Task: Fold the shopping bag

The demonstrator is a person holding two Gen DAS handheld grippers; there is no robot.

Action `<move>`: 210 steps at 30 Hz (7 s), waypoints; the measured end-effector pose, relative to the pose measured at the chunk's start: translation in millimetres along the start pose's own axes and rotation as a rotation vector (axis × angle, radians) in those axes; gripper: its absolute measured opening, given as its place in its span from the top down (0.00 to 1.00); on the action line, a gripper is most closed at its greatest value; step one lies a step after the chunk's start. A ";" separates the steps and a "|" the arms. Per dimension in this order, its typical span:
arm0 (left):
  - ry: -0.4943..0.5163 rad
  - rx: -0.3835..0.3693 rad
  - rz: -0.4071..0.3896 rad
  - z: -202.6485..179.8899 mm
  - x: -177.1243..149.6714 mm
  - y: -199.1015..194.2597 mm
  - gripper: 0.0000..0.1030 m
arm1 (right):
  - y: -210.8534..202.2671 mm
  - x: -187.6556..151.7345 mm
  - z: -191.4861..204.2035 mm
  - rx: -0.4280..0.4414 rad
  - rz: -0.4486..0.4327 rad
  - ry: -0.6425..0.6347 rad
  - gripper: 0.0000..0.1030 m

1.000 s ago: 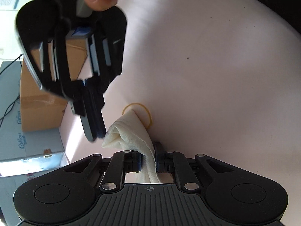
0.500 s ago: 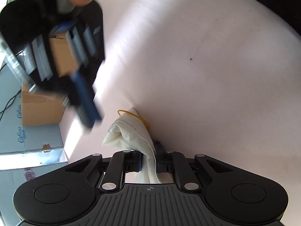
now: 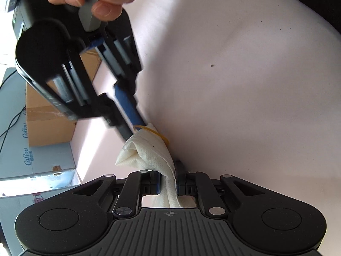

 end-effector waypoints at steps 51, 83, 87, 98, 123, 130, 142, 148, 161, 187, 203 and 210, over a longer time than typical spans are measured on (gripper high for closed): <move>-0.371 -0.058 0.000 17.8 12.2 -9.2 0.92 | 4.1 -32.5 30.5 -0.385 -0.035 -0.474 1.00; -0.622 -0.077 -0.056 24.5 -3.4 -12.2 0.92 | 23.7 -26.3 74.6 0.166 0.328 -0.247 0.96; -0.644 0.006 -0.038 17.0 0.0 -16.2 0.92 | 32.7 -17.4 94.1 0.099 0.404 -0.405 0.93; -0.573 0.071 -0.010 7.3 9.9 -21.1 0.95 | 76.3 -14.3 96.7 -0.016 0.589 -0.386 0.94; -1.263 -0.337 -0.247 43.5 -29.0 -29.0 0.80 | 32.9 -21.3 95.9 -0.026 0.385 -0.515 0.99; -1.280 -0.356 -0.326 54.3 -32.4 -29.6 0.68 | 25.2 -20.7 69.7 0.004 0.325 -0.369 0.98; -0.839 -0.209 -0.286 16.0 23.3 -46.3 0.82 | 3.5 -38.0 41.3 0.029 0.333 -0.281 0.91; -0.671 -0.205 -0.297 13.5 32.9 -46.1 0.82 | -15.7 -41.7 29.9 0.183 0.192 -0.129 0.86; -0.564 -0.086 -0.305 -3.3 40.6 -45.1 0.82 | 36.0 -18.6 57.4 -0.018 0.364 -0.295 0.90; -0.210 0.127 -0.303 -41.7 69.0 -42.7 0.84 | 80.2 -53.3 94.2 -0.577 1.097 -0.916 0.88; -0.228 0.167 -0.353 -42.7 70.8 -41.7 0.85 | 87.1 -65.1 110.0 -0.639 1.467 -1.019 0.89; -0.359 0.191 -0.360 -44.7 51.7 -55.0 0.87 | 69.3 -10.7 112.0 -0.330 1.179 -0.531 0.88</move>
Point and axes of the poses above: each gripper's, at about its wrist camera, not at the fingertips, and y roughly the way its jaws point, z to its left, x to its top, the point moved 10 cm from there along y, roughly the way its jaws point, and after that the axes turned 9 degrees about x, right-handed, at the moved point
